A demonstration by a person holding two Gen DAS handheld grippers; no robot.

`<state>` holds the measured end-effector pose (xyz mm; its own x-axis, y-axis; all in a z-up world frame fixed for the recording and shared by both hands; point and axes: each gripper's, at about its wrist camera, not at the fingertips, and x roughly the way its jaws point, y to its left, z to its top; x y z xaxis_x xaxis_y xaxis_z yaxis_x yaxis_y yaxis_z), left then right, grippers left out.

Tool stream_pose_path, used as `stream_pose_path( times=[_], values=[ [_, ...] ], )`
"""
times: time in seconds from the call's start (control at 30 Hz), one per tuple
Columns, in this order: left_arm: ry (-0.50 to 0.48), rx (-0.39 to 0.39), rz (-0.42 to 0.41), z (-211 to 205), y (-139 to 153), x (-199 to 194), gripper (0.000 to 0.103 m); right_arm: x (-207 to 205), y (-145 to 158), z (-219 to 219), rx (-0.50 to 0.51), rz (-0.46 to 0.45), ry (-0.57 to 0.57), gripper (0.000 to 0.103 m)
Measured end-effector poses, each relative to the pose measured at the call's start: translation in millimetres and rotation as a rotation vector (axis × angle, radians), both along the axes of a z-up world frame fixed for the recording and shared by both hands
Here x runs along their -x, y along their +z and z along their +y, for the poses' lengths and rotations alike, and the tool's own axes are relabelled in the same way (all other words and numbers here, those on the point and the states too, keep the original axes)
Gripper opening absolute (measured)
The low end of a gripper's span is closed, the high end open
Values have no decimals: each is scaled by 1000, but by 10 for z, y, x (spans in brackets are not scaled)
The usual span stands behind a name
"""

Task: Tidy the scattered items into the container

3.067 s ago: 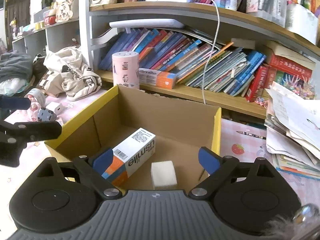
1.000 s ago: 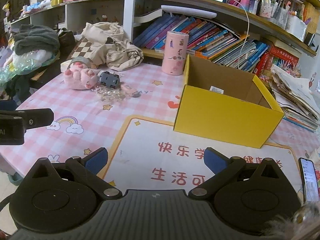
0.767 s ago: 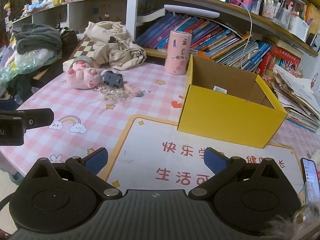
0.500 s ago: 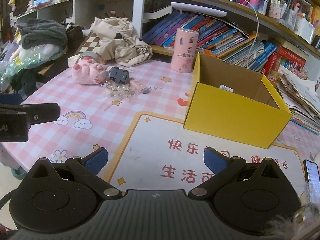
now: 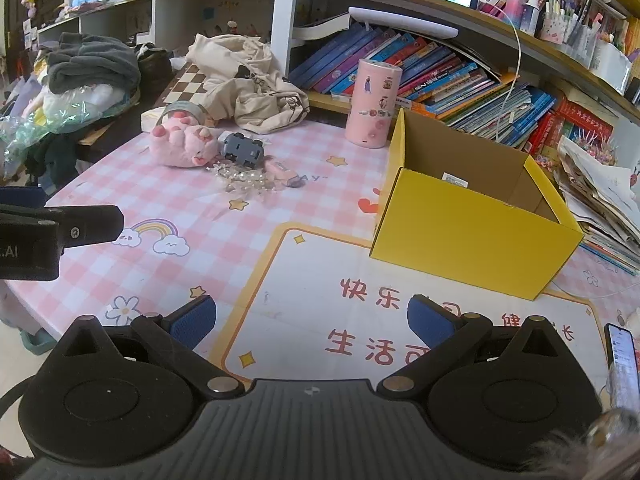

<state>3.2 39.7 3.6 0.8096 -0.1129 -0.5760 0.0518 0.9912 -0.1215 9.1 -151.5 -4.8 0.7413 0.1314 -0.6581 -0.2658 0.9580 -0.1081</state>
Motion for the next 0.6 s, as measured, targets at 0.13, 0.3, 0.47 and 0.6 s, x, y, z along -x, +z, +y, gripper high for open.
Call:
stream_pose_path(
  times=[0.13,0.3,0.47,0.6],
  values=[
    [-3,-2,0,3,-2,11,103,18,2,13,1,-1,-2,103],
    [-4,-3,1,17,2,21,103,7,8,-63,-3,-5,0,103],
    [-4,0,-1,37,0,33,103,25,13,-24,1,-3,8,103],
    [-1,1,0,55,-3,36,103,37,14,8,9,-2,15,103]
  ],
)
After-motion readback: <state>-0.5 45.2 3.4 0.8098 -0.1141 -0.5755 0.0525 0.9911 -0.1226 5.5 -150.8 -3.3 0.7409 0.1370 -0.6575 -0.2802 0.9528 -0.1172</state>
